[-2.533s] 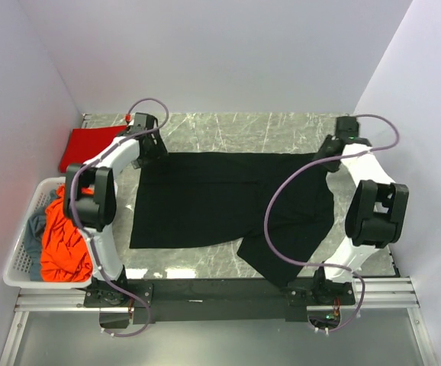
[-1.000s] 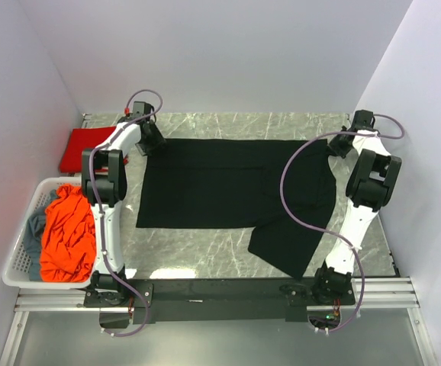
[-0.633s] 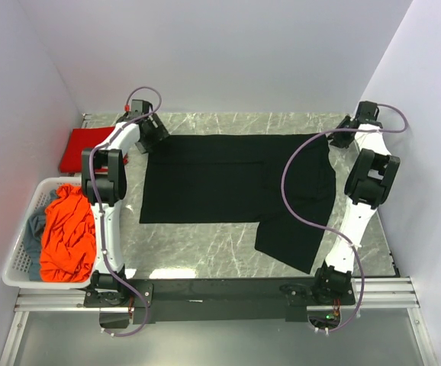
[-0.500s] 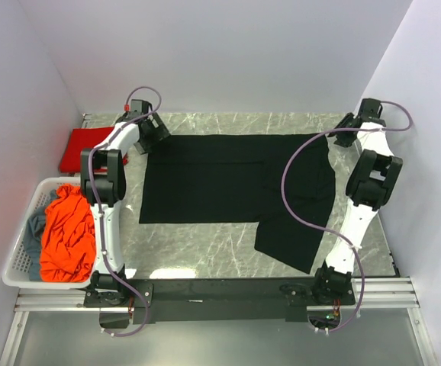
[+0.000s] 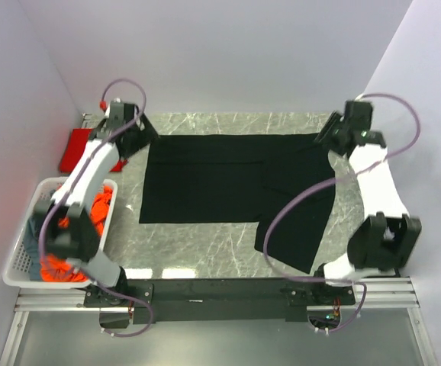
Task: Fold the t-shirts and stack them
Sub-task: Fold the tshirt
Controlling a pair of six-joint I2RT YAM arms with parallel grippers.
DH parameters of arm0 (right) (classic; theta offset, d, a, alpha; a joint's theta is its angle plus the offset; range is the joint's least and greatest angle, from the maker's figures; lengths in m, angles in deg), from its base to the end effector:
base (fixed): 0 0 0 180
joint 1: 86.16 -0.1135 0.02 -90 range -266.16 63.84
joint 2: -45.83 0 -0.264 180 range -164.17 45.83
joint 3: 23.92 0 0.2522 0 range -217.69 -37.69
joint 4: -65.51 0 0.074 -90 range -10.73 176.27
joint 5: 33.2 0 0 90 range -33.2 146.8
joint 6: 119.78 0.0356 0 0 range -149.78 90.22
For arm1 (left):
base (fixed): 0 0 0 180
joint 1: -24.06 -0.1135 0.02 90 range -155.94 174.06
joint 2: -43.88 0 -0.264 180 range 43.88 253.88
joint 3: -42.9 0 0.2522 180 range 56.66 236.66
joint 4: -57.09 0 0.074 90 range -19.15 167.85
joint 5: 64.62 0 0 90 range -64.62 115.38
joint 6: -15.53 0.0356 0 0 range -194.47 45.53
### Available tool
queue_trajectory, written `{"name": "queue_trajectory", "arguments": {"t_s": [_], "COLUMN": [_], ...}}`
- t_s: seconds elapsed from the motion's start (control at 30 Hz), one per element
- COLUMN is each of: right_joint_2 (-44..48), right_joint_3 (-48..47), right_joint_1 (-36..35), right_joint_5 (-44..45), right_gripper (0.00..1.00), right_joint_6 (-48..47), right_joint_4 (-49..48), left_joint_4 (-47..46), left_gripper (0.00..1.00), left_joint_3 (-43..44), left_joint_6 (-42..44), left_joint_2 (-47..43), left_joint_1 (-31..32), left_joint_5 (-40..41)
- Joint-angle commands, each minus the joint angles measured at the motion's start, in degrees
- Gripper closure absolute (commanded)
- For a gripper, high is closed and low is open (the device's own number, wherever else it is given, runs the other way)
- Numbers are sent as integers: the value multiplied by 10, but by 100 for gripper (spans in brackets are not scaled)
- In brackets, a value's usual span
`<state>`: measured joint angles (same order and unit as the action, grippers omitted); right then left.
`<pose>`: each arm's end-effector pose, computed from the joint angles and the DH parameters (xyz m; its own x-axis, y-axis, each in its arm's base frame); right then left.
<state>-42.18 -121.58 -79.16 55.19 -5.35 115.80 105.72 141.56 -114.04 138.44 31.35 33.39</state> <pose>0.3402 -0.0408 0.3482 -0.5469 0.4837 -0.6833 0.3590 0.8729 0.3305 0.3681 -0.0421 0.3181 -0.5535 -0.5651 -0.6118 -0.4222 0.8236 -0.3788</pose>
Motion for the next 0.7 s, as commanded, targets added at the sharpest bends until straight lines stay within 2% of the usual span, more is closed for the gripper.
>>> {"name": "queue_trajectory", "arguments": {"t_s": [0.0,0.13,0.27,0.3,0.5,0.67], "right_joint_2": [80,176,256,267,329,359], "right_joint_3": [102,226,293,316,386,421], "right_joint_1": [-37,-81,-110,-116,-118,-118], "right_joint_5": [38,43,62,67,55,62], "right_gripper": [44,45,46,46,46,47], "right_joint_6": [19,36,32,31,21,23], "right_joint_4": [18,6,10,13,13,6], "left_joint_4": [52,70,77,73,56,33], "left_gripper": [3,7,12,16,33,41], "left_joint_3": [-111,-255,-351,-376,-397,-397], "left_joint_6": [-27,-45,-76,-87,-86,-86], "left_joint_2": [-84,-189,-239,-243,-221,-180], "left_joint_1": [29,75,108,113,118,117], "left_joint_5": [65,98,105,108,142,148]}}
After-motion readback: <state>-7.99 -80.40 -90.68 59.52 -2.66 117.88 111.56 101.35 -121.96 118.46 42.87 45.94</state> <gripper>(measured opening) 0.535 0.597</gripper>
